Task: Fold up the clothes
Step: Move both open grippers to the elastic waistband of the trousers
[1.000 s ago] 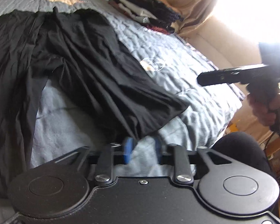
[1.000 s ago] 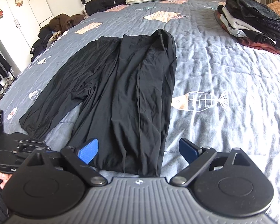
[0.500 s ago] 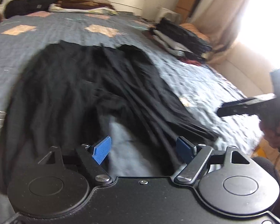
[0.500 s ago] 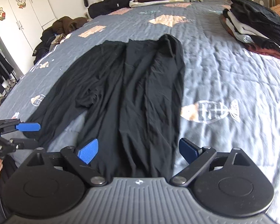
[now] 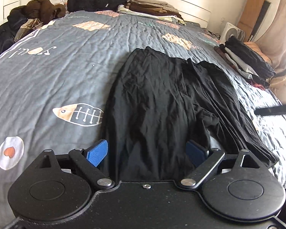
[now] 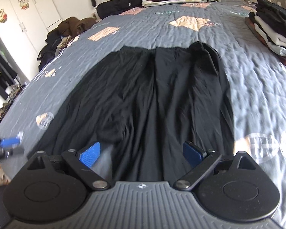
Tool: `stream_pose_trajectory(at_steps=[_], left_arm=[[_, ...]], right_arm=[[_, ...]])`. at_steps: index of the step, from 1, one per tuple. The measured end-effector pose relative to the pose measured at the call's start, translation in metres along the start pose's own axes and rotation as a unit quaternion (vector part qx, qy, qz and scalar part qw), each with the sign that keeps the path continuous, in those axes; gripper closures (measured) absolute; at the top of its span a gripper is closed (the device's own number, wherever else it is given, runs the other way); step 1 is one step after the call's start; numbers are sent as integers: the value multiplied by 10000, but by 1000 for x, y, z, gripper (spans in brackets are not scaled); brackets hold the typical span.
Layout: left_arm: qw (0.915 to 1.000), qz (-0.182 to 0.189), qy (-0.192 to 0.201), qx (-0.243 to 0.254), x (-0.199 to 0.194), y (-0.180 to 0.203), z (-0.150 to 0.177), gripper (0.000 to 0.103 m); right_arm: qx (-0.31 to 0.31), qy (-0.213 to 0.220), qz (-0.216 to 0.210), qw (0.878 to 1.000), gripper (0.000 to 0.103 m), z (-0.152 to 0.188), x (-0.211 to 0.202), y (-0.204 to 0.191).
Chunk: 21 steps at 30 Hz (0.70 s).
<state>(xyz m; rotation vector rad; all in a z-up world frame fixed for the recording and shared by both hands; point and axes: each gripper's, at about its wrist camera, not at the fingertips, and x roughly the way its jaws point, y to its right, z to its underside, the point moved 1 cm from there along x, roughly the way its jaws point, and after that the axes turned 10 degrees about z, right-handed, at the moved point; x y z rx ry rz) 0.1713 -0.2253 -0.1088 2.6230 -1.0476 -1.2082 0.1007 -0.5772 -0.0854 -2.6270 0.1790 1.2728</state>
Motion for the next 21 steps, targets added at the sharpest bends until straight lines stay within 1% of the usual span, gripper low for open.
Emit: stream_pose_trajectory(at_steps=[2,5,7,9,10,12,13,14,16,21], left_arm=[[9999,-15,124,-32,5,-4,-12,14],[9990,73,429,-112,21,-4,-44,13],[9980,150,603,-74,36,-3,-67,11],[9981,166,586,96,56,1,-92,11],[9984,165,502,222,68,1,-105,11],[9975,83,334,622,88,5,-127,11],[9962,15,320,815,95,5,-135,11],[9954,-1,323,903,100,3,-140,11],[9948,34,314,971,108,-3,-147,10],[9941,444,122,980,133,-35,-172,10]], right_arm=[[-24,13,-56,10000,10,-18,12,-8],[-114,96,-129,9998,10,-52,32,-22],[-94,60,-206,9997,10,-78,52,-29],[-44,-8,-305,9995,10,-103,74,-34],[-25,-43,-334,9994,10,-113,85,-36],[6,-106,-379,9992,10,-133,107,-40],[2,-122,-341,9993,10,-142,117,-41],[-9,-131,-290,9995,10,-149,128,-41],[14,-167,-224,9996,10,-160,150,-43],[57,-410,-76,9991,10,-175,198,-41]])
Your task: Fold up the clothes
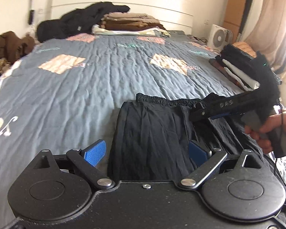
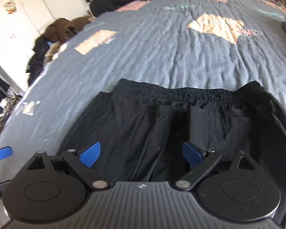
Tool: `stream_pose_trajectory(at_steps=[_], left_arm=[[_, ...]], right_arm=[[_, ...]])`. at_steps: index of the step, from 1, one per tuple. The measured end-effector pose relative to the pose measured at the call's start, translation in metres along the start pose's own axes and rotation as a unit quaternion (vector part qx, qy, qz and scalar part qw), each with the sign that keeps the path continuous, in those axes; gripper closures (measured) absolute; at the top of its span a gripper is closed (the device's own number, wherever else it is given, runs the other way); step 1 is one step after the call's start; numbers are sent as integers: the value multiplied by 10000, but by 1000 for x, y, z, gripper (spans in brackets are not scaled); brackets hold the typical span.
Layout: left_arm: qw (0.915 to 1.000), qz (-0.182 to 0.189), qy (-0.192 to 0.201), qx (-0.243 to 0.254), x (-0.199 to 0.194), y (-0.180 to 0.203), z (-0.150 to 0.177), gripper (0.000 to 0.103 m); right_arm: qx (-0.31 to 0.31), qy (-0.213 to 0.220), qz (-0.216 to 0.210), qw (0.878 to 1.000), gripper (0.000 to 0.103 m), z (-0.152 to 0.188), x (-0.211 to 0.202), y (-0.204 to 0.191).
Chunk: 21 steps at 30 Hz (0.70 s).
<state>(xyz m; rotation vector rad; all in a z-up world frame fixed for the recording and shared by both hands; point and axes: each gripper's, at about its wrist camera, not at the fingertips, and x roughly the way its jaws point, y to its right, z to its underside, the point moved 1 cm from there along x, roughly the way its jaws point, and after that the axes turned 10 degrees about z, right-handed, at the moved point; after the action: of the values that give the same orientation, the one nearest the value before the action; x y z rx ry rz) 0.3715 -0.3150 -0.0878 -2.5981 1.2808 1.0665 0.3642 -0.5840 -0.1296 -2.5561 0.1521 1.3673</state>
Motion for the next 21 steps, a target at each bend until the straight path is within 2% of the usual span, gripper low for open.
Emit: stream_pose_trajectory(at_steps=[3,7,10,12,14,15,16,17,18,19,21], left_arm=[[9997,212,-56,133,25,-26,-20,10],[9980,532,-312,-130,71,-61,-41,10],[9960,697,-505,-225,104,-72,-46,10],[9951,692,-633,-318,125,-76,-46,10],[9952,660,-627,-347,139,-78,-44,16],[9949,728,-600,-363,143,-79,-43,23],[9942,824,-568,-390,145,-78,-42,47],[9931,930,-569,-425,148,-78,-43,73],[9925,974,-587,-439,150,-77,-44,82],[9924,980,-603,-439,152,-76,-44,90],[9930,944,-600,-372,154,-74,-46,91]], right_arm=[[33,-71,50,10000,10,-4,15,4],[265,-159,8,9995,10,-6,31,12],[277,-239,-35,9993,10,-7,43,12],[338,-154,-130,9992,11,-7,47,13],[434,-70,-233,9988,15,-7,49,15],[503,-34,-286,9983,26,-7,50,16],[582,-36,-323,9978,48,-8,51,17],[663,-47,-358,9971,63,-9,52,19],[744,-58,-393,9964,86,-11,54,20],[811,-57,-449,9957,93,-12,54,21],[878,-44,-533,9947,97,-15,54,21]])
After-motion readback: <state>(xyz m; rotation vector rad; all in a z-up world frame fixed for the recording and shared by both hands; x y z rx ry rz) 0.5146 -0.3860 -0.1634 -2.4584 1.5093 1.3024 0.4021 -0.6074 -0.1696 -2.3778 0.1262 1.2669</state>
